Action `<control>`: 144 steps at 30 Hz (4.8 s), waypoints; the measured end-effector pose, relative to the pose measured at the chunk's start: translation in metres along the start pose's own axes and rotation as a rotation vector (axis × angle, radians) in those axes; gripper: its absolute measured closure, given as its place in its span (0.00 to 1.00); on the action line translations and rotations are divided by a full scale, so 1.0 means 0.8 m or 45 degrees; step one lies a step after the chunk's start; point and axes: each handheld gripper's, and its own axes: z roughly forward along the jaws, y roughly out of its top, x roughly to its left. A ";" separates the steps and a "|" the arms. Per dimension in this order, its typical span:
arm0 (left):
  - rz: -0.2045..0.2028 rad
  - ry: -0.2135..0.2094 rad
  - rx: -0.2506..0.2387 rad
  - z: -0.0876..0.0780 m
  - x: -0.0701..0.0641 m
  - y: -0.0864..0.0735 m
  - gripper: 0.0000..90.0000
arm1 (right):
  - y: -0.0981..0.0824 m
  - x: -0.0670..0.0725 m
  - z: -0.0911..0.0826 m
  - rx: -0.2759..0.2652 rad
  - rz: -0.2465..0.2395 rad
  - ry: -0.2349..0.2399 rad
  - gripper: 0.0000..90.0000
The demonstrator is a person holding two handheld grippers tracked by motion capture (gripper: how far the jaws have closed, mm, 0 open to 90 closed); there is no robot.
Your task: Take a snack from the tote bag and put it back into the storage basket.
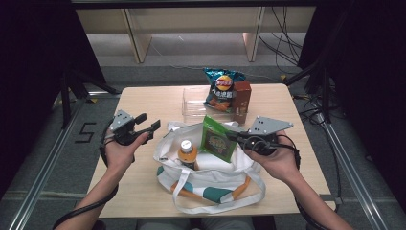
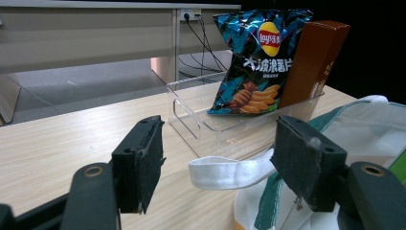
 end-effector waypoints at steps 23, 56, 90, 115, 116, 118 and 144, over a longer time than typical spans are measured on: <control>0.008 -0.004 0.003 0.001 0.000 -0.001 0.37 | 0.021 -0.011 -0.007 -0.069 -0.006 -0.046 1.00; -0.007 0.002 0.003 0.000 0.000 0.000 0.37 | 0.039 -0.028 -0.011 -0.154 0.009 -0.094 1.00; -0.001 0.000 0.000 0.000 0.001 0.001 0.37 | 0.057 -0.047 -0.013 -0.211 0.032 -0.168 1.00; -0.007 -0.001 0.000 0.000 0.000 0.001 0.37 | 0.051 -0.065 -0.001 -0.245 0.053 -0.276 1.00; -0.009 0.000 0.002 0.000 0.000 0.001 0.37 | 0.050 -0.067 0.001 -0.248 0.049 -0.278 1.00; -0.007 0.000 0.001 0.000 0.000 0.001 0.37 | 0.049 -0.068 0.002 -0.242 0.042 -0.297 1.00; -0.009 -0.001 -0.001 0.000 0.001 0.001 0.37 | 0.042 -0.086 0.025 -0.207 0.076 -0.340 1.00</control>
